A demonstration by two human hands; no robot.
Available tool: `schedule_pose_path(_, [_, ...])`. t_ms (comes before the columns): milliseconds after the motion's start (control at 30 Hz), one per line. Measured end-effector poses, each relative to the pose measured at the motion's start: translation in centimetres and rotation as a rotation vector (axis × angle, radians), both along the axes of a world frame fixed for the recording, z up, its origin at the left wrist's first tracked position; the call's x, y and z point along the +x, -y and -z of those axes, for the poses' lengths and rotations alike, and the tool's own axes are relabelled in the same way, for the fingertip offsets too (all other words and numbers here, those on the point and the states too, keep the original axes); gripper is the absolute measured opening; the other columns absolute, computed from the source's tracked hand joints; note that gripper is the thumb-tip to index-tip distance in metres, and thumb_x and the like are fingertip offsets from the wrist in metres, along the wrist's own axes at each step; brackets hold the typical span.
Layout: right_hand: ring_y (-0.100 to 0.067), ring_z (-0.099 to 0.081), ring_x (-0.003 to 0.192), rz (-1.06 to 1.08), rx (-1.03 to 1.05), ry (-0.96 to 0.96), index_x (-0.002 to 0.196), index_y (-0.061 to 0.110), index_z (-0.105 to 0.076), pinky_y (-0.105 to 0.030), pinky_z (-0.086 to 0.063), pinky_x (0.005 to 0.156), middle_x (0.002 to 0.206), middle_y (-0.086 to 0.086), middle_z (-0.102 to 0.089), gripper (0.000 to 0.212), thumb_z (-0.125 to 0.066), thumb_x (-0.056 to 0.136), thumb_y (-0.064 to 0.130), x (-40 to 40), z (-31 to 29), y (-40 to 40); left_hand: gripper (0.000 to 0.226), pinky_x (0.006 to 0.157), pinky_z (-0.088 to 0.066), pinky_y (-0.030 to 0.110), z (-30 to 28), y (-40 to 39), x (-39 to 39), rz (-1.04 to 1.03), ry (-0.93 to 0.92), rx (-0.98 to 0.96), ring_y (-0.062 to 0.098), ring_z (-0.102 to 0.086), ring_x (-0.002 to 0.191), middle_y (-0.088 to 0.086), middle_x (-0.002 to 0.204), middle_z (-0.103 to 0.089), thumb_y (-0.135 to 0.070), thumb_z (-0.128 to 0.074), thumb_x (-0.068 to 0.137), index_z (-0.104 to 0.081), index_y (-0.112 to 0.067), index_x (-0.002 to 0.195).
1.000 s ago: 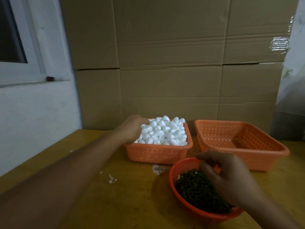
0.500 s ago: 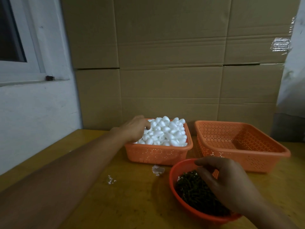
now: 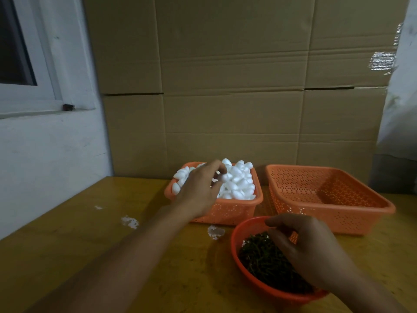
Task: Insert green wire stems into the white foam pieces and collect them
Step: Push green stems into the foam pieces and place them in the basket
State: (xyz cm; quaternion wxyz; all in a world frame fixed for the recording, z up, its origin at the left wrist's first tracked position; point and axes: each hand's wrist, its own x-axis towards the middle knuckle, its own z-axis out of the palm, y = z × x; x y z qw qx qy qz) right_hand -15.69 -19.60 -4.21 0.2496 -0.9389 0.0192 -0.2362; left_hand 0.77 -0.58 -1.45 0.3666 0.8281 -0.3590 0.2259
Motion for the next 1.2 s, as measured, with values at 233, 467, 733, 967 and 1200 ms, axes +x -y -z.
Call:
schedule_pose_path(233, [-0.006, -0.068, 0.085, 0.017, -0.173, -0.181, 0.103, 0.038, -0.075, -0.030, -0.058, 0.077, 0.096, 0.016, -0.074, 0.015, -0.065, 0.092, 0.036, 0.0, -0.2, -0.1, 0.017, 0.086, -0.055, 0.028, 2.6, 1.2, -6.3, 0.274, -0.197, -0.269, 0.009, -0.067, 0.100, -0.009, 0.104, -0.069, -0.016, -0.061, 0.101, -0.056, -0.025, 0.114])
schedule_pose_path(467, [-0.008, -0.065, 0.084, 0.046, -0.370, -0.372, 0.105, 0.033, -0.066, -0.034, -0.059, 0.076, 0.091, 0.009, -0.068, 0.030, -0.058, 0.089, 0.057, -0.3, 0.0, -0.6, 0.031, 0.071, -0.052, 0.019, 3.7, 1.1, -8.0, 0.441, -0.536, -0.460, 0.011, -0.069, 0.084, -0.003, 0.094, -0.072, -0.009, -0.054, 0.102, -0.070, -0.035, 0.106])
schedule_pose_path(733, [-0.010, -0.066, 0.084, 0.104, -0.369, -0.392, 0.100, 0.029, -0.070, -0.033, -0.060, 0.075, 0.091, 0.010, -0.069, 0.019, -0.062, 0.089, 0.043, -0.2, 0.2, -1.1, 0.034, 0.077, -0.054, 0.028, 4.0, 0.8, -8.1, 0.611, -0.759, -0.567, 0.020, -0.067, 0.083, 0.010, 0.097, -0.070, -0.013, -0.067, 0.086, -0.071, -0.027, 0.116])
schedule_pose_path(967, [-0.009, -0.066, 0.086, 0.125, -0.350, -0.359, 0.104, 0.032, -0.069, -0.032, -0.060, 0.076, 0.095, 0.012, -0.068, 0.019, -0.061, 0.090, 0.043, 0.1, 0.5, -1.1, 0.021, 0.068, -0.051, 0.025, 4.1, 1.0, -8.4, 0.609, -0.827, -0.573, 0.016, -0.062, 0.077, 0.005, 0.089, -0.068, -0.030, -0.068, 0.087, -0.074, -0.022, 0.107])
schedule_pose_path(1200, [-0.012, -0.066, 0.088, 0.110, -0.372, -0.380, 0.101, 0.029, -0.070, -0.030, -0.054, 0.070, 0.094, 0.010, -0.069, 0.019, -0.060, 0.090, 0.042, 0.1, 0.7, -0.9, 0.018, 0.065, -0.050, 0.027, 4.0, 1.0, -8.6, 0.662, -0.907, -0.606, 0.016, -0.061, 0.074, 0.010, 0.091, -0.069, -0.025, -0.066, 0.089, -0.076, -0.017, 0.102])
